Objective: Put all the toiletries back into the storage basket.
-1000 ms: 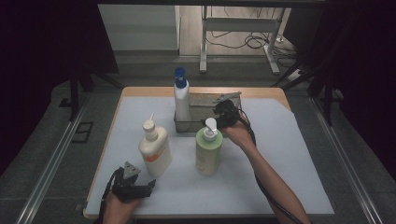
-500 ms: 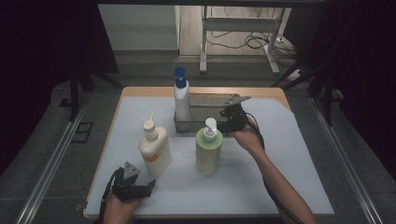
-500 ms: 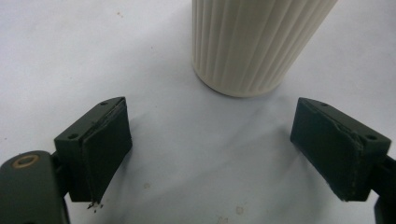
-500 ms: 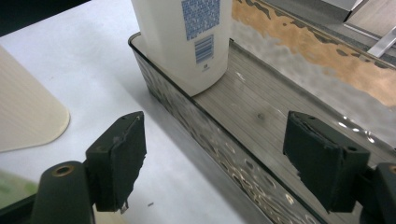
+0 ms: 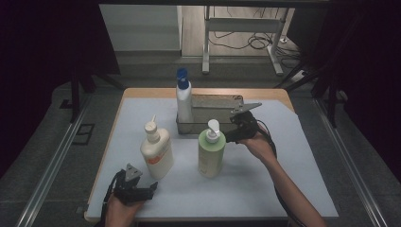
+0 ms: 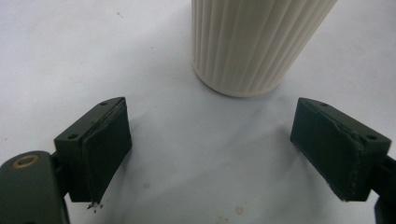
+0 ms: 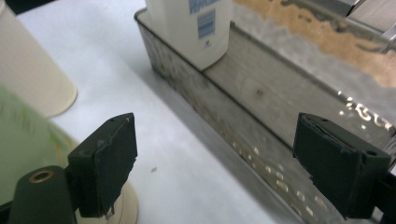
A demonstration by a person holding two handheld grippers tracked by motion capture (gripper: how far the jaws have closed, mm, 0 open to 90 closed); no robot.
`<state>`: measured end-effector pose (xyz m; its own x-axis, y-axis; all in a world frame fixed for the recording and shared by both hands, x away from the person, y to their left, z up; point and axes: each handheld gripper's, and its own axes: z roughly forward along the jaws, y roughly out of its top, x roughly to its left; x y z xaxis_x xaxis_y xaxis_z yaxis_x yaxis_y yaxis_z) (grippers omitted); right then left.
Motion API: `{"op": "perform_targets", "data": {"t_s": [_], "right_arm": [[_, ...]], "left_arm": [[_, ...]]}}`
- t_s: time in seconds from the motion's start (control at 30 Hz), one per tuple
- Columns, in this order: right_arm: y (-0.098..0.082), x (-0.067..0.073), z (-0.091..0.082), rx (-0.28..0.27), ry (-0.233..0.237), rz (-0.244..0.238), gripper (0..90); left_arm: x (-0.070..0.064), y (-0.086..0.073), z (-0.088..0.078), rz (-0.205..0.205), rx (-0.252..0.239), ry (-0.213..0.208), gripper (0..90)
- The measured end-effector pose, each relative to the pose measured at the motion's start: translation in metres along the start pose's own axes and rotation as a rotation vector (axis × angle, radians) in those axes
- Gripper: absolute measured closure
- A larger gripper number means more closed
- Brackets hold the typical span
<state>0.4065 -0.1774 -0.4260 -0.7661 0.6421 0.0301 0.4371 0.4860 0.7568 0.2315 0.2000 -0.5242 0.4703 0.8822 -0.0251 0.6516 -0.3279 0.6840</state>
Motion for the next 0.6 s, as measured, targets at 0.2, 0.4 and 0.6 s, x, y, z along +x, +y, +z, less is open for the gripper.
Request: {"op": "perform_targets", "data": {"t_s": [0.2, 0.4, 0.6], "right_arm": [[-0.007, 0.000, -0.008, 0.010, -0.012, -0.029, 13.8], [-0.013, 0.002, -0.015, 0.014, -0.002, -0.051, 13.0], [-0.023, 0.006, -0.021, 0.013, 0.011, -0.065, 10.4]], "left_arm": [[0.000, 0.000, 0.000, -0.001, -0.001, -0.002, 12.1], [0.000, 0.000, 0.000, 0.000, -0.001, -0.001, 12.1], [0.000, 0.000, 0.000, -0.001, -0.002, -0.001, 12.1]]}}
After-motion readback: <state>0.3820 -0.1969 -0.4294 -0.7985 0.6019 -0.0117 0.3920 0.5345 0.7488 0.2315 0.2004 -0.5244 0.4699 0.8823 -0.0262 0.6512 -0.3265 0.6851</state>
